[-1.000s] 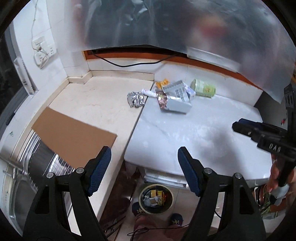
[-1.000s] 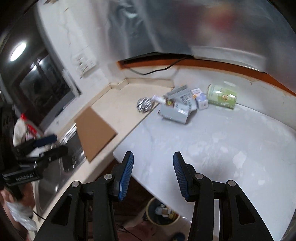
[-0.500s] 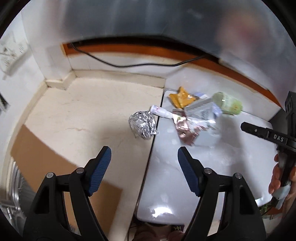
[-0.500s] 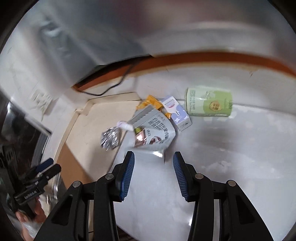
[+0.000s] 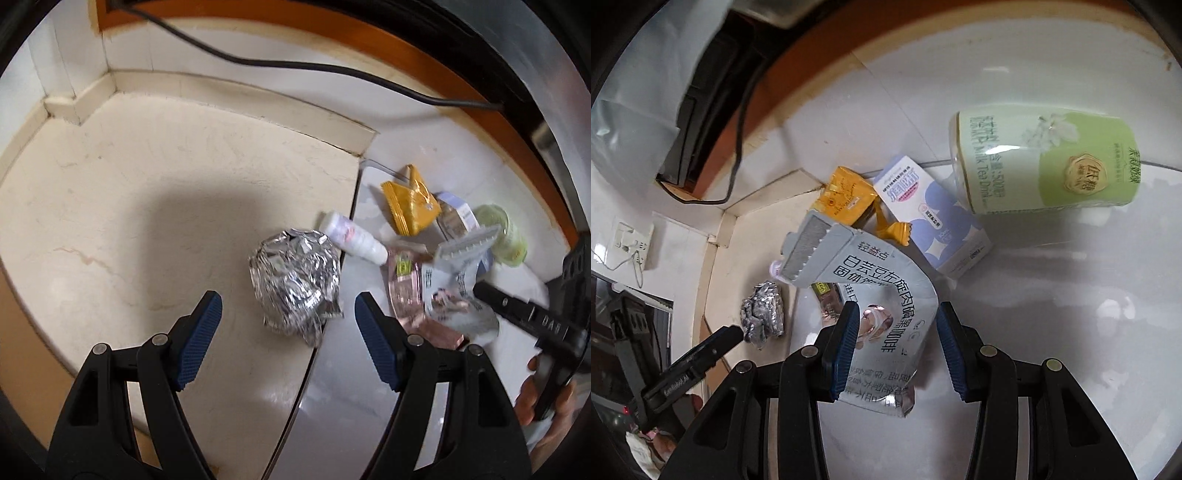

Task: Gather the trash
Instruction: 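Grasp the foil ball with the left gripper while the right grasps the white printed paper bag, then lift the foil ball and paper bag up off the table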

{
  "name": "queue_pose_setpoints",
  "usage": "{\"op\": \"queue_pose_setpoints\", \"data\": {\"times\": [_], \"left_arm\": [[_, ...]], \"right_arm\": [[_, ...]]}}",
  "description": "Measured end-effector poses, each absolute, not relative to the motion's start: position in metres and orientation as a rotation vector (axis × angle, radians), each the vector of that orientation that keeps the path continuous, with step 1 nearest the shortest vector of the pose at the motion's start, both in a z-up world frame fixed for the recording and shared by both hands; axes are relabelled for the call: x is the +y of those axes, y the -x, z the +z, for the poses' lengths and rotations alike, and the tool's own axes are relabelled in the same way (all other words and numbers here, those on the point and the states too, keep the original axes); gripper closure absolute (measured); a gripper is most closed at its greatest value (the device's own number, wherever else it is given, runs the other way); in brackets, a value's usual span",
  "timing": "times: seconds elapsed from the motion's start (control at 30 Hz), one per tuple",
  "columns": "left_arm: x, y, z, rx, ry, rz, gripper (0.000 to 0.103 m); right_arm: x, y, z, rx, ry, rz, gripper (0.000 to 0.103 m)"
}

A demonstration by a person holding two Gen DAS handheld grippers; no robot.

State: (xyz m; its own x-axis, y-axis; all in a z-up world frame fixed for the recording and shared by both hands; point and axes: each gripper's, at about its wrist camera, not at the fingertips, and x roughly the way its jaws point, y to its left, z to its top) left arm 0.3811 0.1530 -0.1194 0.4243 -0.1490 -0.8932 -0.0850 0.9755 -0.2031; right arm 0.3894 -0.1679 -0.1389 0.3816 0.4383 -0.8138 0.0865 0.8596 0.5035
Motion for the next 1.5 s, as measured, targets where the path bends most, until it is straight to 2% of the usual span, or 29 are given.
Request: {"op": "queue_pose_setpoints", "data": {"times": [0.23,0.33,0.37,0.43,0.93,1.23,1.5], "left_arm": [[0.150,-0.392,-0.139,1.152,0.281,-0.060,0.031],[0.148,-0.393,-0.144,1.157,0.297,-0.070,0.044],[0.146,-0.394,-0.146,1.159,0.302,-0.071,0.051],[0.145,-0.394,-0.148,1.158,0.315,-0.070,0.063],[0.145,-0.351,-0.130,1.089,0.340,-0.050,0.064],[0.135,-0.275,-0.091,1.037,0.315,-0.070,0.064],[0.108,-0.179,-0.063,1.015,0.273,-0.081,0.064]], "right_arm": [[-0.150,-0.395,-0.163,1.205,-0.512,0.270,0.059],[-0.142,-0.394,-0.166,1.193,-0.510,0.279,0.061],[-0.140,-0.394,-0.168,1.196,-0.514,0.287,0.068],[-0.135,-0.392,-0.171,1.204,-0.520,0.297,0.072],[-0.130,-0.353,-0.146,1.067,-0.605,0.382,0.093],[-0.150,-0.297,-0.117,1.029,-0.551,0.390,0.094],[-0.192,-0.216,-0.077,0.984,-0.522,0.435,0.094]]}}
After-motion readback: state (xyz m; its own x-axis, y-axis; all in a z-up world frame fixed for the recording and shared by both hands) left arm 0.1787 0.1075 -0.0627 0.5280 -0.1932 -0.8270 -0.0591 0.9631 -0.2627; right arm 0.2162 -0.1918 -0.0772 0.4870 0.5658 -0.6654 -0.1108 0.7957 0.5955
